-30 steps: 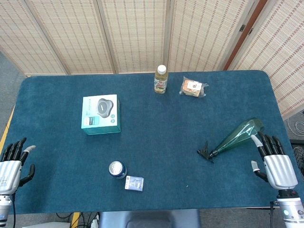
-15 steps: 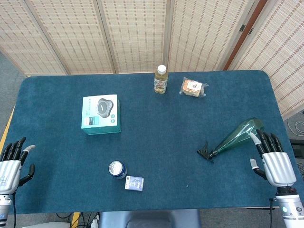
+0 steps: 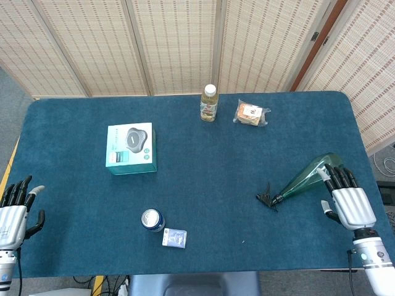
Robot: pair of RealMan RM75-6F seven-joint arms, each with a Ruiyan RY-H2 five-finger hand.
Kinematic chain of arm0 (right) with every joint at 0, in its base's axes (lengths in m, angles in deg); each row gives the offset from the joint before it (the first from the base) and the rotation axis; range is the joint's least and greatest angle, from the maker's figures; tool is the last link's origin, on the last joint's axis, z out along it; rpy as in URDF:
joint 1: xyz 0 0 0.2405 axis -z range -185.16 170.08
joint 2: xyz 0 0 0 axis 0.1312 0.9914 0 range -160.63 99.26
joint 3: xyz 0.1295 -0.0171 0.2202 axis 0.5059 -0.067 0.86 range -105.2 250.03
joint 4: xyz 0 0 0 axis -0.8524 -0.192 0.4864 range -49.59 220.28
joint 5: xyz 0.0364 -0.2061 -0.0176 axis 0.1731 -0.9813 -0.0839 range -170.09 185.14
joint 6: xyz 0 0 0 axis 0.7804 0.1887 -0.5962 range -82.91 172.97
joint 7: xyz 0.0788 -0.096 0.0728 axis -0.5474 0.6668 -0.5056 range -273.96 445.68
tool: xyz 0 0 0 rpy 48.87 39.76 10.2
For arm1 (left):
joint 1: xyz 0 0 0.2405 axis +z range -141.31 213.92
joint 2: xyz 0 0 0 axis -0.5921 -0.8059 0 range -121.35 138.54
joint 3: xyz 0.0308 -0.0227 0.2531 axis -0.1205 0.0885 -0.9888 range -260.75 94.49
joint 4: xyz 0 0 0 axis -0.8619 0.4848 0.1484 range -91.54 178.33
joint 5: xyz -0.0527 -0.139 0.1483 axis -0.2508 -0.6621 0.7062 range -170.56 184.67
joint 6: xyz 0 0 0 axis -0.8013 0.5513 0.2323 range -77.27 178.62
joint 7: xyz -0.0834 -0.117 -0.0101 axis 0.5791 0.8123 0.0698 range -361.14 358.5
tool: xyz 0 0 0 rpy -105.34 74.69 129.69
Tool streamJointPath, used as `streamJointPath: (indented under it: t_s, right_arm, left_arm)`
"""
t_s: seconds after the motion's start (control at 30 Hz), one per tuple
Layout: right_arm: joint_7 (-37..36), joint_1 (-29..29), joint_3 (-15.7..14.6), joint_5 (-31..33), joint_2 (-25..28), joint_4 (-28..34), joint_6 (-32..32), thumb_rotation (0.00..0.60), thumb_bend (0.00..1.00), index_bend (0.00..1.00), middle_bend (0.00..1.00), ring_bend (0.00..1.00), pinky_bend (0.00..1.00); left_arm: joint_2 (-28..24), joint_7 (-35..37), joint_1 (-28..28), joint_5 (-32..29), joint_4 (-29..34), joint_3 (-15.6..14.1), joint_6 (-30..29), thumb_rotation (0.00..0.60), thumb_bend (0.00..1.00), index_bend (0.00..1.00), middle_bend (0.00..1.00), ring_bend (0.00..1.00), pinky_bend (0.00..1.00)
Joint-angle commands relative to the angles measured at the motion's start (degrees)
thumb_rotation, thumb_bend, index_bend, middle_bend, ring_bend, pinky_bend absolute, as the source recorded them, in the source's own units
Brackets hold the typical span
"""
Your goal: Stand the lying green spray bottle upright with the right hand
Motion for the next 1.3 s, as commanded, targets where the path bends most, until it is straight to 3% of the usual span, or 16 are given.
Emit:
streamJointPath:
  t_s: [0.03,0.47,0.63,0.9,1.3]
  right_arm:
    - [4.80,-2.34,0.35,3.03,1.37,1.12,-3.75,0.600,0.40,0.00,0.00,0.00,0.03]
    - [21.10,-9.97,0.65,12.97,1.70,1.88,-13.31,0.600,0.39,0.00,0.00,0.00,0.03]
    - [24.98,-12.73,0.34,15.68,-0.21,0.42,-15.52,0.600,0.32,0.00,0.00,0.00,0.03]
    - [26.87,-15.92,-0.58,17.28,-3.25,-1.92,-17.85,0.600,0.21,0.00,0.00,0.00,0.03]
    - [30.19,-19.84,-2.67,20.31,-5.23,-2.98,-20.85,0.600,0.20,0.00,0.00,0.00,0.03]
  left_arm:
    - [0.25,-0.29,-0.17,-0.39,0.12,0.27,0.18,0.600,0.51,0.18,0.00,0.00,0.00]
    - [0.37,2.07,-0.25,0.86,-0.58,0.62,-0.86,0.600,0.51,0.18,0.00,0.00,0.00]
    - [0.56,2.05,0.14,1.38,-0.88,0.49,-1.81,0.600,0.51,0.18,0.00,0.00,0.00]
    - [0.57,2.47,0.38,0.33,-1.32,0.76,-1.62,0.600,0.51,0.18,0.00,0.00,0.00]
    - [0.97,2.93,1.03,-1.28,-2.02,0.96,-1.50,0.600,0.51,0.18,0.00,0.00,0.00]
